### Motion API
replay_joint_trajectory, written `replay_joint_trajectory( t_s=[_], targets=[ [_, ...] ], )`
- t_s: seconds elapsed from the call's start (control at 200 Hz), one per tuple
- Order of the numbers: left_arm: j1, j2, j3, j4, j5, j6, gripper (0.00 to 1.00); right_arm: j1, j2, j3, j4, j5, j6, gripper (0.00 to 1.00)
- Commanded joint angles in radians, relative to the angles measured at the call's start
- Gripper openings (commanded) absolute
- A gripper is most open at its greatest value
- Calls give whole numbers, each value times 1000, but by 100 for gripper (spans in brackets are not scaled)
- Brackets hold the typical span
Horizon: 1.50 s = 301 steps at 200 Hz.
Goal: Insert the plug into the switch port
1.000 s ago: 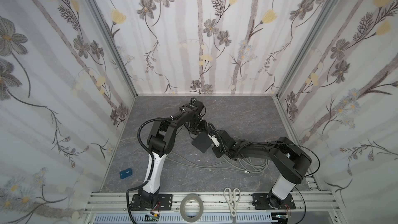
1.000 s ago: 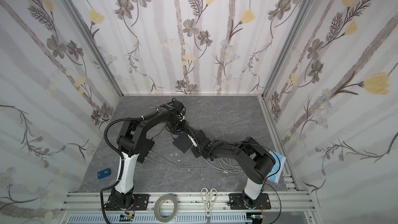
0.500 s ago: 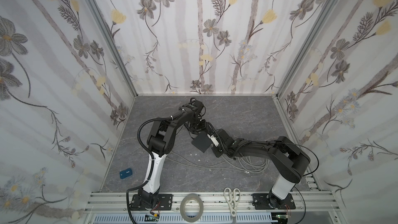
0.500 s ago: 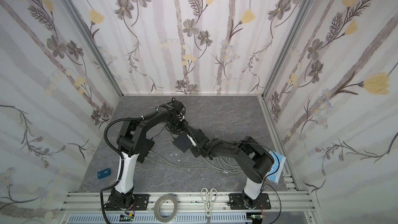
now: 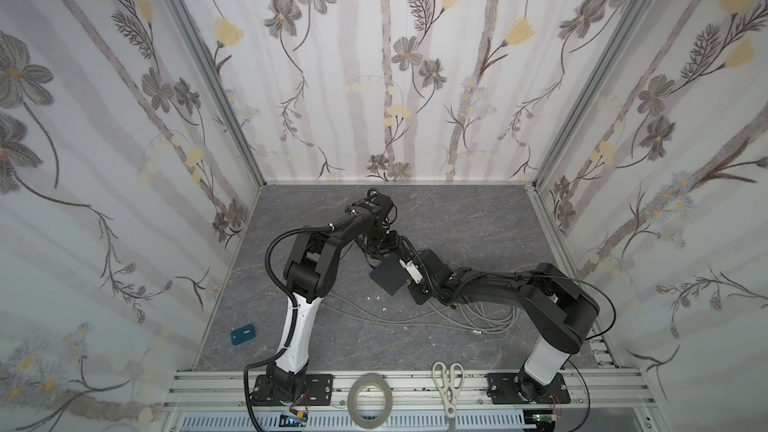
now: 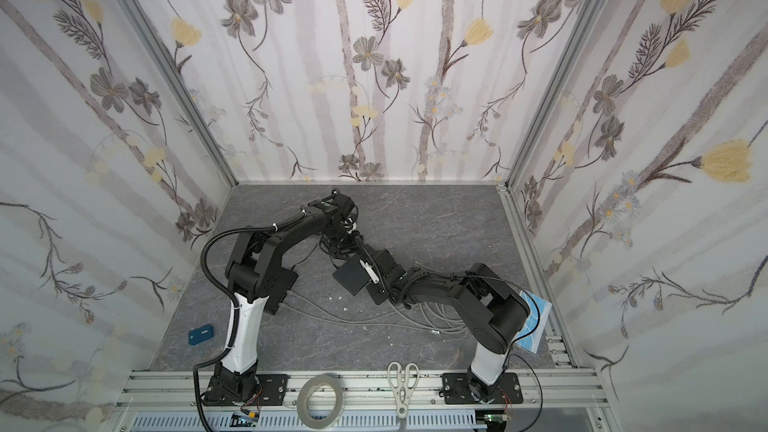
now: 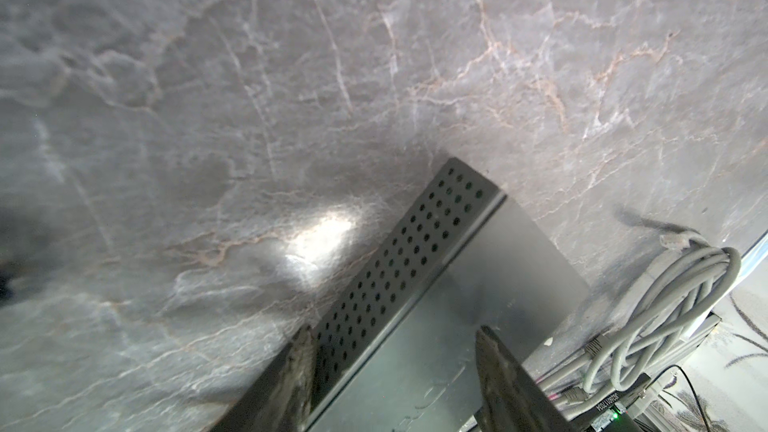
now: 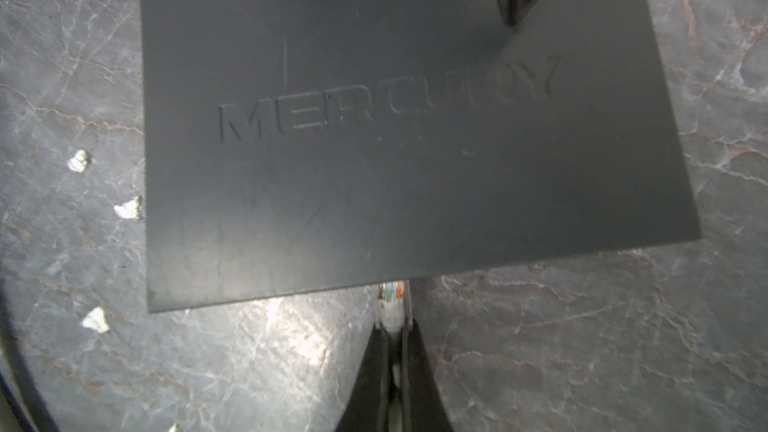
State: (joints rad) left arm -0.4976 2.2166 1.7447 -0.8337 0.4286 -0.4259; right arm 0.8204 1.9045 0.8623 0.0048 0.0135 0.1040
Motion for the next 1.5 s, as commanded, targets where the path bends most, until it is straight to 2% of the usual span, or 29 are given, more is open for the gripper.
replay_joint_trajectory(
  t_s=[0.0,0.21,0.829,1.499],
  targets=[
    [-2,-3,-2,-1,19,-7,62,1,9,17,-17,69,7,0],
    [-1,-1,-2,-1,22,-10,62,1,22,67,-39,97,-37,0],
    [-7,-8,-5,3,41,-20,63,-12,46,115,60,13,-92,0],
    [-9,-6,-5,5,47,-22,62,-26,112,236,22,-20,-107,0]
  ],
)
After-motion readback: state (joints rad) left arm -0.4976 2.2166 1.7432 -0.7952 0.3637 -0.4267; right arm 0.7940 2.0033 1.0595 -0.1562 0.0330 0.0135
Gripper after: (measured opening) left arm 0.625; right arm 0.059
